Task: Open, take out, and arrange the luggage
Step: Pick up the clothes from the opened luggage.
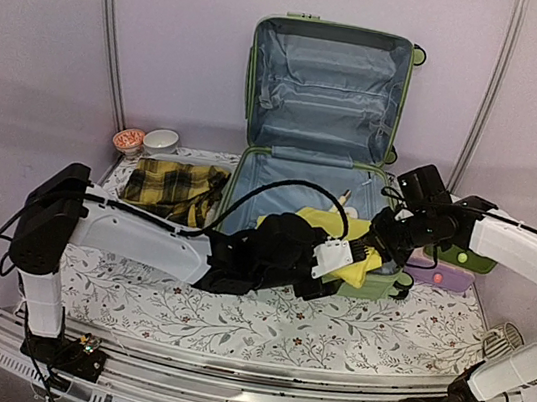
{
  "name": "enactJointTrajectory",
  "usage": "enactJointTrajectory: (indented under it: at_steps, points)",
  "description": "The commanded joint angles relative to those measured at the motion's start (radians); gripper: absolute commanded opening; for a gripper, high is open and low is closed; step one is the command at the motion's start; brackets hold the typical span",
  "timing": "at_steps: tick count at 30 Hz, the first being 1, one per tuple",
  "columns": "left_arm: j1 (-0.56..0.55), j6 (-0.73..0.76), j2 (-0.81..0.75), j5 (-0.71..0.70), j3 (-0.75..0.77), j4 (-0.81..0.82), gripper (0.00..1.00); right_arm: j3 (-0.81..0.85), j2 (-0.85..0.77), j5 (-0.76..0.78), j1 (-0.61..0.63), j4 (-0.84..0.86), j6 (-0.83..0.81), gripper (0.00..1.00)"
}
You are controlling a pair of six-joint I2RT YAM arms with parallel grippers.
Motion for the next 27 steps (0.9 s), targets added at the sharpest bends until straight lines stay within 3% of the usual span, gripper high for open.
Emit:
enactJointTrajectory:
  at_steps: [1, 2, 4, 6, 8, 17, 27]
  points:
    - [-0.012, 0.039, 0.006, -0.002, 0.018, 0.105, 0.56, -0.047, -0.064, -0.051, 0.025, -0.034, 0.032, 0.35]
    - [-0.012, 0.042, -0.012, 0.012, 0.003, 0.121, 0.44, -0.061, -0.072, -0.034, 0.024, -0.025, 0.033, 0.47]
    - [-0.013, 0.042, -0.053, 0.041, -0.02, 0.127, 0.24, -0.092, -0.095, -0.002, 0.023, -0.014, 0.024, 0.85]
    - [-0.016, 0.041, -0.095, 0.063, -0.036, 0.106, 0.09, -0.11, -0.119, 0.046, 0.019, -0.012, 0.023, 0.96]
    - [-0.02, 0.041, -0.134, 0.077, -0.058, 0.093, 0.0, -0.125, -0.138, 0.067, -0.002, -0.002, 0.017, 0.97]
    - [-0.035, 0.003, -0.227, 0.073, -0.14, 0.084, 0.0, -0.16, -0.137, -0.001, -0.064, 0.075, 0.023, 0.95]
    - [-0.045, -0.025, -0.241, 0.05, -0.133, 0.068, 0.0, -0.316, -0.239, -0.116, -0.035, 0.194, 0.221, 0.94]
